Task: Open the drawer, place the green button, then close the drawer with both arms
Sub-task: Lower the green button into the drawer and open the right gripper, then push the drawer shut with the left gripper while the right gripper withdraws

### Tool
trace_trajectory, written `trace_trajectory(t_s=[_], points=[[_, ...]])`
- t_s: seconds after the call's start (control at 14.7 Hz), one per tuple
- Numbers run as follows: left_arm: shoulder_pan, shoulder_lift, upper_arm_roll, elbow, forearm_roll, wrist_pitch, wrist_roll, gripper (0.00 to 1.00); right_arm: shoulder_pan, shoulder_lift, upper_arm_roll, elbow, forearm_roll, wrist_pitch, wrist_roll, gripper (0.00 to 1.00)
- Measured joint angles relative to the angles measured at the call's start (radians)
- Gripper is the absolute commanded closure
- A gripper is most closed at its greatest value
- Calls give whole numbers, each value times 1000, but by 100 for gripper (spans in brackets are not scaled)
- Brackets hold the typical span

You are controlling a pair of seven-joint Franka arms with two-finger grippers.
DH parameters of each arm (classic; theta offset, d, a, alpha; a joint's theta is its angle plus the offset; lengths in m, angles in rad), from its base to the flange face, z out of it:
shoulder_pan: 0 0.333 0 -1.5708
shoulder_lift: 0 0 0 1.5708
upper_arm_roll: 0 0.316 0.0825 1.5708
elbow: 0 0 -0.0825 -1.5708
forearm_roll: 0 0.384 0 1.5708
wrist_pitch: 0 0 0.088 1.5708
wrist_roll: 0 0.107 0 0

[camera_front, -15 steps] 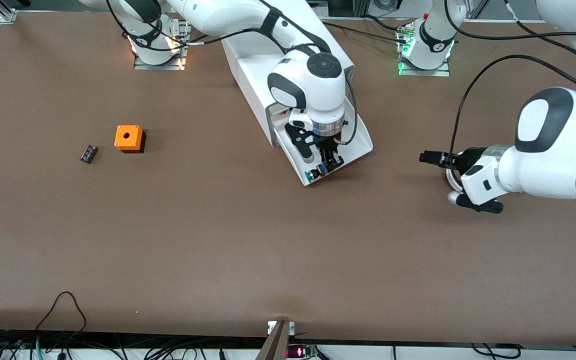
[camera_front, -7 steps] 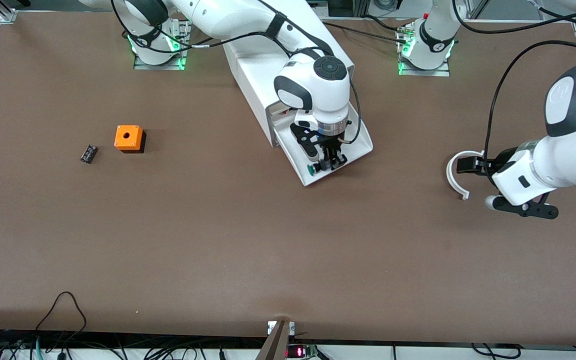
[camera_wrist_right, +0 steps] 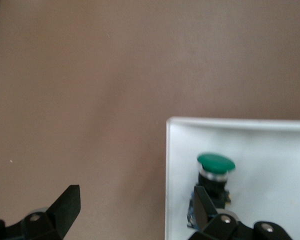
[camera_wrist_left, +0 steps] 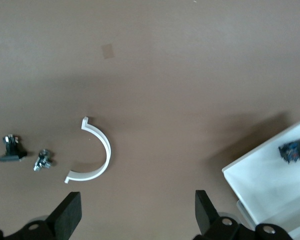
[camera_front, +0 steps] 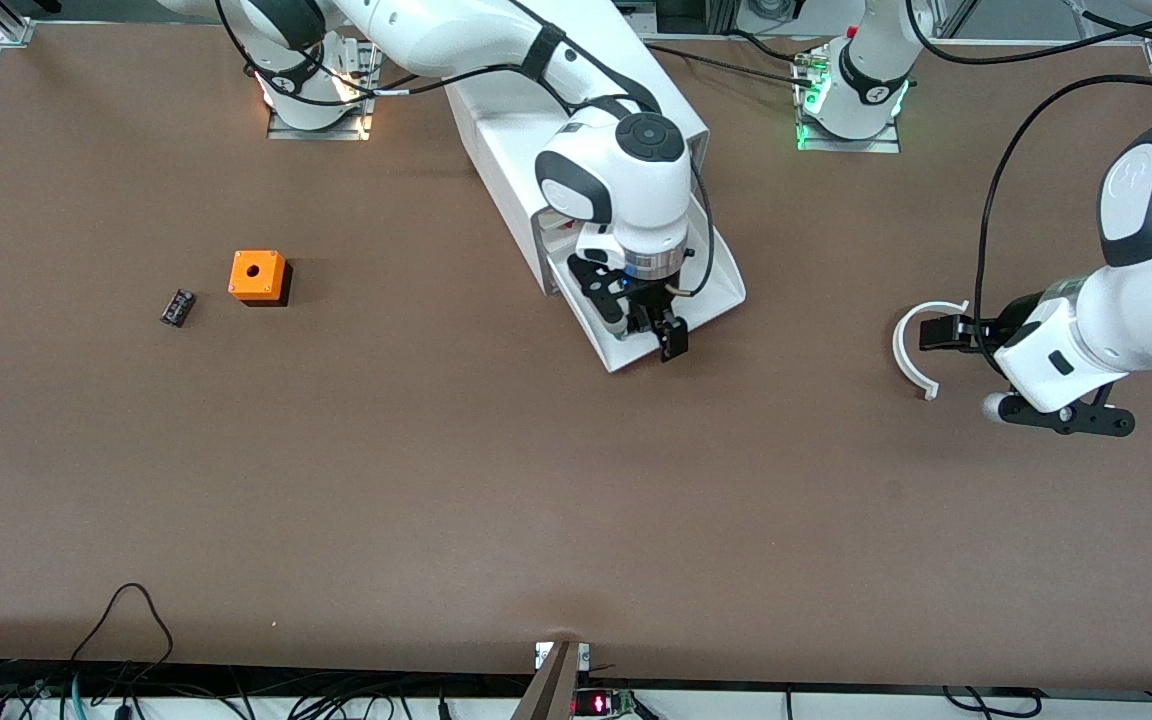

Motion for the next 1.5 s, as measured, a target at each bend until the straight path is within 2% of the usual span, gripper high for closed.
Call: trace_trajectory(t_s=[0.2, 0.48, 0.75, 1.02, 1.36, 1.5], points=[[-11, 1, -15, 0, 0, 50, -143, 0, -81, -42, 15, 2, 20, -38, -180, 0], [-26, 13, -66, -48, 0, 206, -368, 0, -182, -84, 19, 3, 133, -105, -524, 0], [-52, 34, -118, -200, 0, 435, -595, 0, -289, -112, 20, 3, 189, -248, -993, 0], [-130, 46, -125, -347, 1, 620, -738, 0, -403, -113, 20, -15, 197, -326, -1413, 0], [-201, 57, -128, -506, 12, 813, -830, 0, -560, -110, 19, -99, 251, -326, -1682, 0], [-222, 64, -128, -556, 73, 878, -867, 0, -617, -109, 18, -133, 252, -322, -1729, 0]])
